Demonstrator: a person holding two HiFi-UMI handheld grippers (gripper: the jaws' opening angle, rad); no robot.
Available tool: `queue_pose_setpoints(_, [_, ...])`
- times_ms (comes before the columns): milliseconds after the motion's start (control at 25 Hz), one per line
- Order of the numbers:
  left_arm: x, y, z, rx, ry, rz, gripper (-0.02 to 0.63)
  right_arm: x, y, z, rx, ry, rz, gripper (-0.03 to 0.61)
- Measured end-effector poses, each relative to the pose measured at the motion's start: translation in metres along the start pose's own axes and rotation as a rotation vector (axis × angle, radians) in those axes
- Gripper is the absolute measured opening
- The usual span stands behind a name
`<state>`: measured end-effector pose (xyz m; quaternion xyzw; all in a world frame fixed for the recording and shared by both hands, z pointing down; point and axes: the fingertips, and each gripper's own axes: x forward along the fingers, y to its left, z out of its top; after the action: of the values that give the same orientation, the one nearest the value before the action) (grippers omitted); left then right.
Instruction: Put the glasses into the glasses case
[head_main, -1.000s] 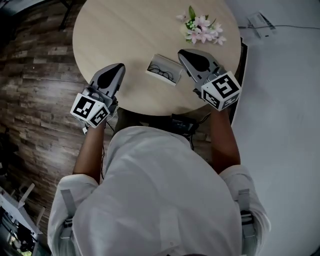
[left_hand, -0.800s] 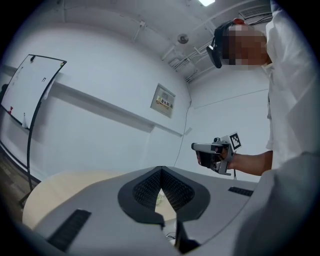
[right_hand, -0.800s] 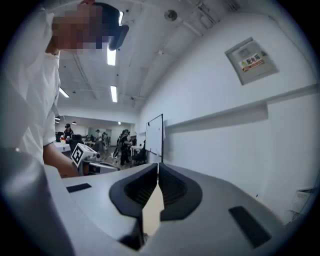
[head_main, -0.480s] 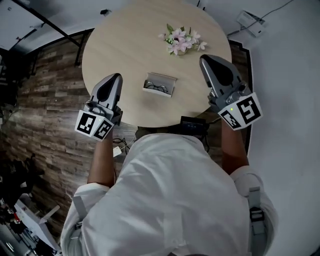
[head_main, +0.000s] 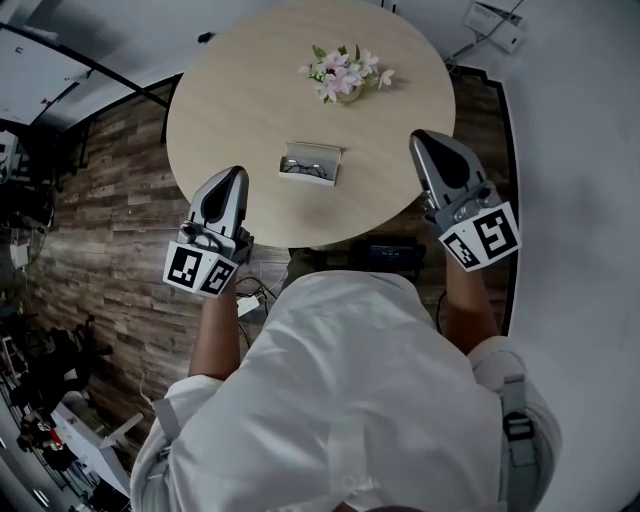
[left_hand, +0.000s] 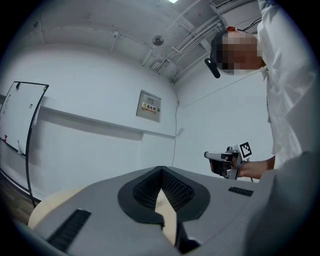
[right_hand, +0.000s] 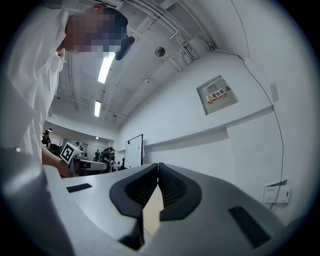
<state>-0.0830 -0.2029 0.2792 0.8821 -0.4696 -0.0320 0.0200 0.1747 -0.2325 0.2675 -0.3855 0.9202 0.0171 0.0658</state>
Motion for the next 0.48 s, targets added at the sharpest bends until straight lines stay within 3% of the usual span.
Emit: queue_pose_setpoints(480, [-0.025,-0.025,-0.029,-0.029,0.051,-0.024,0.012,-0.028,0.037,-0.045,0.043,0.087,-0.032,0.025])
